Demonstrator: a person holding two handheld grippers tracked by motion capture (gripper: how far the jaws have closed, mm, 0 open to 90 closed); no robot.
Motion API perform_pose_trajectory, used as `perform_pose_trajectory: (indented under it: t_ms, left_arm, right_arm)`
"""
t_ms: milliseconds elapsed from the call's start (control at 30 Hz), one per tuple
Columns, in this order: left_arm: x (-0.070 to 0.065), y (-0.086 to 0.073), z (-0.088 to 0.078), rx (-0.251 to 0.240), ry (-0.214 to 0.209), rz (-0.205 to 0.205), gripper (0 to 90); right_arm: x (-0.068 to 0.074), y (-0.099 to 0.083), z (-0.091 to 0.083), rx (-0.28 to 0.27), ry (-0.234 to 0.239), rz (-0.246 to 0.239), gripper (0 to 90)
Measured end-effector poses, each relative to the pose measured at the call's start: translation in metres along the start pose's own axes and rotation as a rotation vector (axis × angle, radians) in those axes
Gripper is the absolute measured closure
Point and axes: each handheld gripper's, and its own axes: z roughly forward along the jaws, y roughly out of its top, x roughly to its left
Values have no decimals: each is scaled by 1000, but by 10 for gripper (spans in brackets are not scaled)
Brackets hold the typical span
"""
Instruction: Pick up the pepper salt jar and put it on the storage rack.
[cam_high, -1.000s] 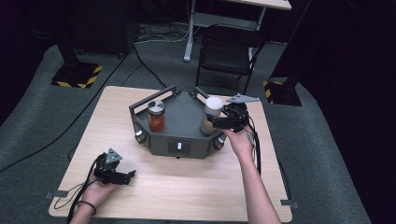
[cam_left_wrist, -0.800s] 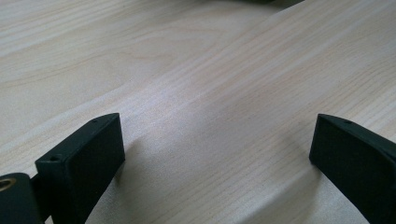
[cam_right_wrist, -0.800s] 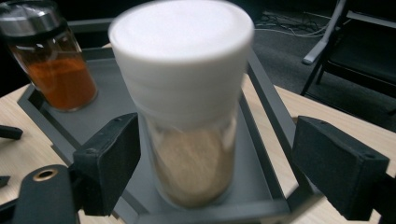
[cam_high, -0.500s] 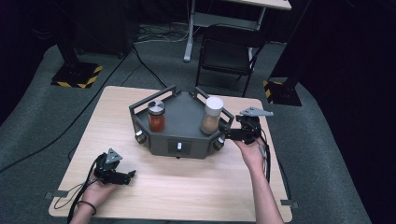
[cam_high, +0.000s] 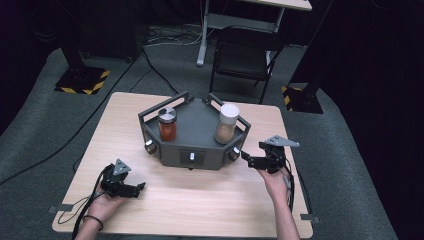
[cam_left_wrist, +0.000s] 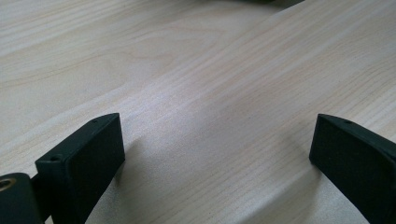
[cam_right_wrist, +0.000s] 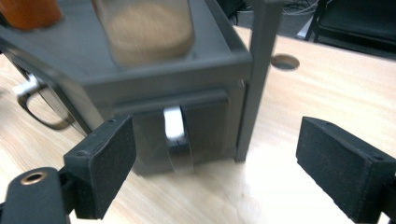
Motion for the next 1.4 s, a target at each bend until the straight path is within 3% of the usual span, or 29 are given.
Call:
perform_pose_trajectory:
  t_ms: [400,700,1000,1167,1400]
  left_arm:
    - [0,0,0,0,0,0,27]
    - [0,0,0,0,1,-1,27]
    - [0,0,0,0,1,-1,27]
    - [-1,0,0,0,2,-3,28]
    - [-1,0,0,0,2,-2,27]
  right_arm:
    - [3,-52,-2,28,-42,6,110]
    - [-4,-82,-1,70,-54,60,110]
    - [-8,-96,2,130,-41,87,110]
    - [-8,-93,2,162,-46,86,104]
    - [1,-91,2,188,-72,46,102]
